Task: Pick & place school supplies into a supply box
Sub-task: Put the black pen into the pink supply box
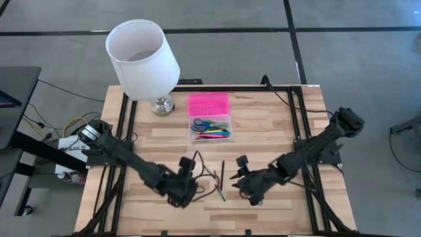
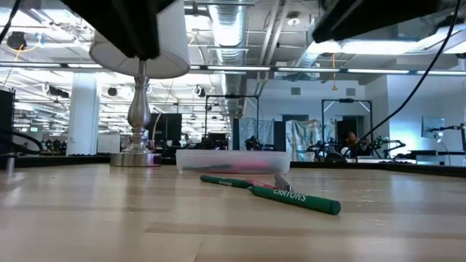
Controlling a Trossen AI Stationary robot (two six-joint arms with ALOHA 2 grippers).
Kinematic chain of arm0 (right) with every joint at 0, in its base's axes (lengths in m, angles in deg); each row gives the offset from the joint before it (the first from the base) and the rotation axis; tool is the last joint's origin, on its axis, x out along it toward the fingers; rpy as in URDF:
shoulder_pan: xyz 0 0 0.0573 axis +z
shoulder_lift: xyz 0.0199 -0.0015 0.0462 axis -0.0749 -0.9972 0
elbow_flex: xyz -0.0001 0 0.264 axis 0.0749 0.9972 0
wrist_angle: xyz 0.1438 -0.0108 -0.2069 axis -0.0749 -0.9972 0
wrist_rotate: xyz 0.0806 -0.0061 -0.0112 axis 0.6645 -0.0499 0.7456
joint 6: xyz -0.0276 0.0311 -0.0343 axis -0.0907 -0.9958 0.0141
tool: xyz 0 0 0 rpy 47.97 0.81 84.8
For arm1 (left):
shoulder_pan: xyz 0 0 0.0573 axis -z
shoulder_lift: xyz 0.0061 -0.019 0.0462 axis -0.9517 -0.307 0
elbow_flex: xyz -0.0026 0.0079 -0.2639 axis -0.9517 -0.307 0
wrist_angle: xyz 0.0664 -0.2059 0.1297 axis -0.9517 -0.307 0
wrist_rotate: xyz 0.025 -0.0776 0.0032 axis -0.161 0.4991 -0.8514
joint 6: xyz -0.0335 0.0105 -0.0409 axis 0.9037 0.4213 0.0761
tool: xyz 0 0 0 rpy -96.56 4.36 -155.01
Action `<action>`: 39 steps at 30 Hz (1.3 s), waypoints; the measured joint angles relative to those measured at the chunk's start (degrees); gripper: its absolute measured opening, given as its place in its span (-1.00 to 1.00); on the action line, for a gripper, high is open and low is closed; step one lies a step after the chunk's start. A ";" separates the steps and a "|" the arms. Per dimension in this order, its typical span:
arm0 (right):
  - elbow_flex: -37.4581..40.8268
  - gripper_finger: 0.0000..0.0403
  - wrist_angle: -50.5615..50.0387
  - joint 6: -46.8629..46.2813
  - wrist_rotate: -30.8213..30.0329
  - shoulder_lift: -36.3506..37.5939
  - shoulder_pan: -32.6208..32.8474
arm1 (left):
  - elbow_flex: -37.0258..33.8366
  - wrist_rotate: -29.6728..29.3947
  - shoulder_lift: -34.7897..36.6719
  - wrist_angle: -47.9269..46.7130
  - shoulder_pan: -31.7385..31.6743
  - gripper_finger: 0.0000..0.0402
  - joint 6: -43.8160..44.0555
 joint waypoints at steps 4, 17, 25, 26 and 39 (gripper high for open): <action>0.00 -0.41 0.18 4.67 9.19 0.00 -4.92 | -0.04 -5.92 0.00 -0.67 4.75 -0.37 4.91; -0.11 -0.41 2.19 17.90 22.83 -7.82 -15.26 | -0.04 -16.38 -0.07 -5.45 13.86 -0.37 23.57; -2.46 -0.41 3.84 22.62 27.59 -14.12 -17.74 | -0.07 -19.77 -0.09 -6.52 16.80 -0.37 28.84; -2.57 -0.41 3.79 22.76 28.52 -14.93 -18.10 | -0.07 -19.99 -0.09 -6.72 17.05 -0.37 29.64; -2.91 -0.41 4.35 22.93 28.97 -19.76 -20.47 | -0.09 -22.36 -0.09 -8.80 18.43 -0.37 31.37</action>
